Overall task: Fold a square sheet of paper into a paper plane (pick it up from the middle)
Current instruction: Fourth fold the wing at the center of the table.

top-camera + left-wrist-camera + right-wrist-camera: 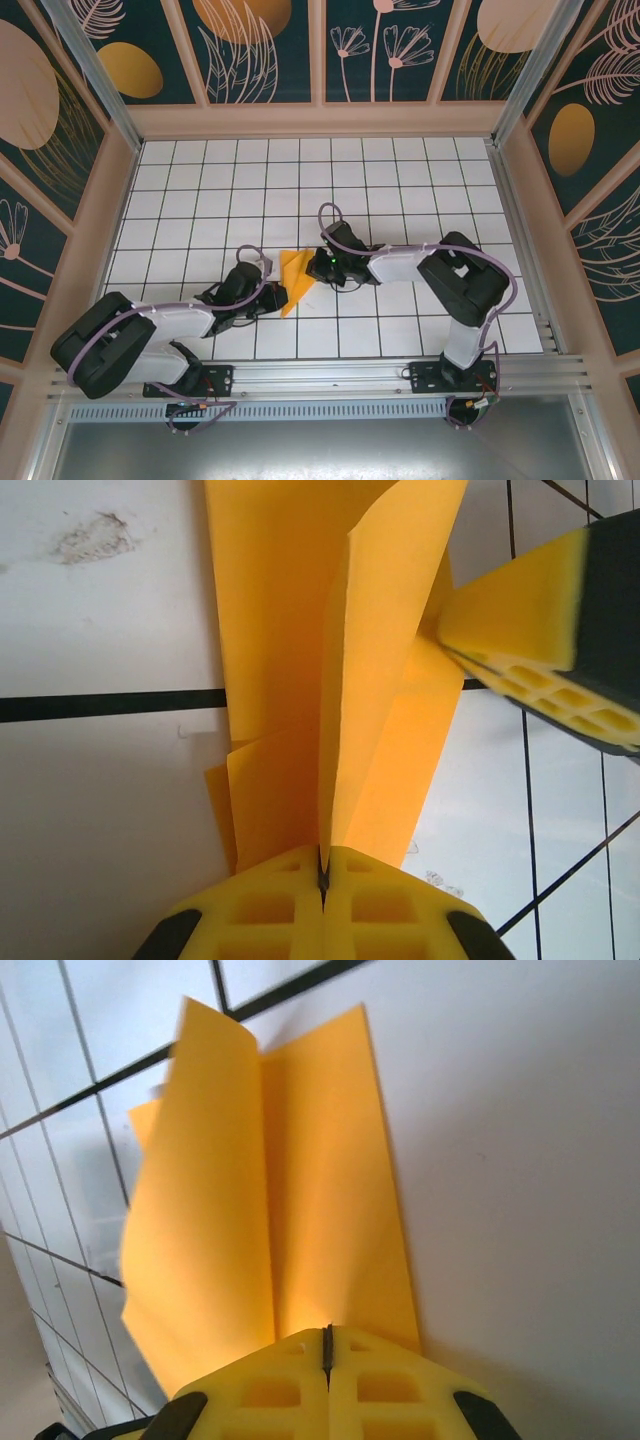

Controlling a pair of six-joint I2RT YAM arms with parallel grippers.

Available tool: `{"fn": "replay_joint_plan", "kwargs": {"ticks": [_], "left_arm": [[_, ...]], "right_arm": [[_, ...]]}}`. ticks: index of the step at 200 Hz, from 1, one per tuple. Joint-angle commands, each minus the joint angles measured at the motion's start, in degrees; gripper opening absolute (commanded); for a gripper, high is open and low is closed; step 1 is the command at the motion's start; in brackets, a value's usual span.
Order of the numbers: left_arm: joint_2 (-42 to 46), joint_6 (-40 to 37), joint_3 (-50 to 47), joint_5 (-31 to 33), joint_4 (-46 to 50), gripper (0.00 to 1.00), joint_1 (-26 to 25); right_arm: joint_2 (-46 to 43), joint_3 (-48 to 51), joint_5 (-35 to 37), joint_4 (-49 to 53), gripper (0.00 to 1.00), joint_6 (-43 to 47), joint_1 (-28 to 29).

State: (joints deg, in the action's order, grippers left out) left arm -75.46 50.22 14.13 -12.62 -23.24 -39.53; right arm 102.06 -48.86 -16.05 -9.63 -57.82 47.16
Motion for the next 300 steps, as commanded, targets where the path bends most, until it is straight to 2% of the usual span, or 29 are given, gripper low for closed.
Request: {"fn": "replay_joint_plan", "kwargs": {"ticks": [1, 52, 93, 135, 227, 300], "left_arm": [[0.54, -0.81, -1.56, -1.65, -3.2, 0.0, 1.12], [-0.85, -2.24, -3.79, -11.26, -10.44, 0.0, 4.65], [-5.86, -4.79, -2.01, -15.34, -11.92, 0.0, 6.26], [-6.49, -2.91, -4.23, -14.19, -13.88, 0.0, 9.22], [-11.97, 0.1, -5.24, -20.98, -20.66, 0.0, 12.52], [-11.2, 3.77, -5.96, -18.5, -20.46, 0.0, 13.25]], "right_arm": [[-5.28, 2.62, 0.72, -3.33, 0.05, 1.96, 0.55], [-4.37, 2.61, -4.66, -9.88, 0.04, 2.22, 1.83], [-1.43, 0.3, -7.28, -11.26, 0.04, 2.97, 2.41], [1.94, -2.23, -7.62, -9.14, 0.03, 2.84, 2.68], [6.54, -6.37, -9.17, -7.16, 0.03, 3.59, 2.24], [8.67, -7.72, -10.3, -7.68, 0.03, 3.31, 1.98]]}}
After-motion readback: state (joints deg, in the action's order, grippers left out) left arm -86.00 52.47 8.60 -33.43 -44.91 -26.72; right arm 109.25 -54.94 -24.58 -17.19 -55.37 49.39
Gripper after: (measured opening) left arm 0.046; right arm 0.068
